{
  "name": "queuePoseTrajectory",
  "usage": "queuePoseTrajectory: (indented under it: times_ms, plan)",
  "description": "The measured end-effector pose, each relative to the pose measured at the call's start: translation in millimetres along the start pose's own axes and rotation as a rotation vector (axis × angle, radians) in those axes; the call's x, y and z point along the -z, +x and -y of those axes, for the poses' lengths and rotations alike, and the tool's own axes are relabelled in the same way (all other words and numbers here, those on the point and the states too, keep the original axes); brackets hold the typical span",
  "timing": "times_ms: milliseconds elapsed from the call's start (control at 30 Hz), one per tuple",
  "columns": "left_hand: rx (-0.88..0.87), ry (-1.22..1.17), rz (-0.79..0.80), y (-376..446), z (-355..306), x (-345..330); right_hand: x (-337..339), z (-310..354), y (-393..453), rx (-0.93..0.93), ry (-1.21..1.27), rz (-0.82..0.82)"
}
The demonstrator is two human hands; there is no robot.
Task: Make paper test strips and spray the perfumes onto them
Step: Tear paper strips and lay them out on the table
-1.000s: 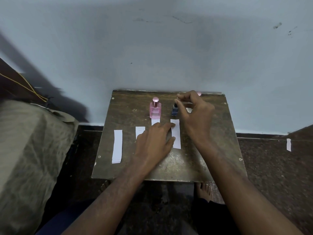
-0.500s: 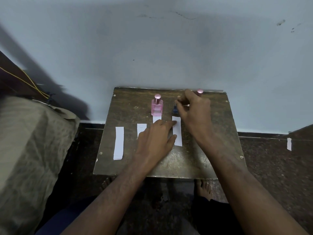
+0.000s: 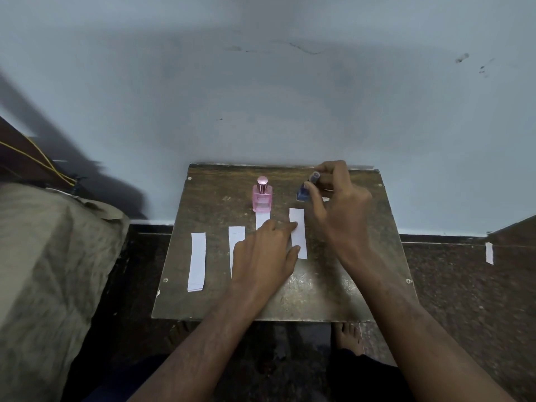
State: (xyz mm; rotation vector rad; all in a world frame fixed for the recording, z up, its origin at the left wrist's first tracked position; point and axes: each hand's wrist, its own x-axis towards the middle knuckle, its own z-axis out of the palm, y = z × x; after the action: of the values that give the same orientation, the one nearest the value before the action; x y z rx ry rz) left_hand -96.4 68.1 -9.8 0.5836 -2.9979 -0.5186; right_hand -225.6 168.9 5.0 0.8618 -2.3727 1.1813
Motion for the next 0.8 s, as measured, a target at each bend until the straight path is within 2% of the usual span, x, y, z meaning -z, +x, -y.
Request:
queuePoseTrajectory:
  times_ms: [167,400,600,800]
  plan:
    - [0.026,-0.023,-0.004,11,1,1,1,-3,-2,0.013,-0.027,0.006]
    - [0.02,-0.04,-0.012,19,3,-2,-3,-7,-3,0.006,-0.016,0.108]
    - [-0.022,-0.097,-0.09,18,6,2,-7,-9,0,0.022,-0.005,0.088]
    - [-0.043,-0.056,-0.069,14,8,-2,-15,-10,-3,0.062,-0.039,0.115]
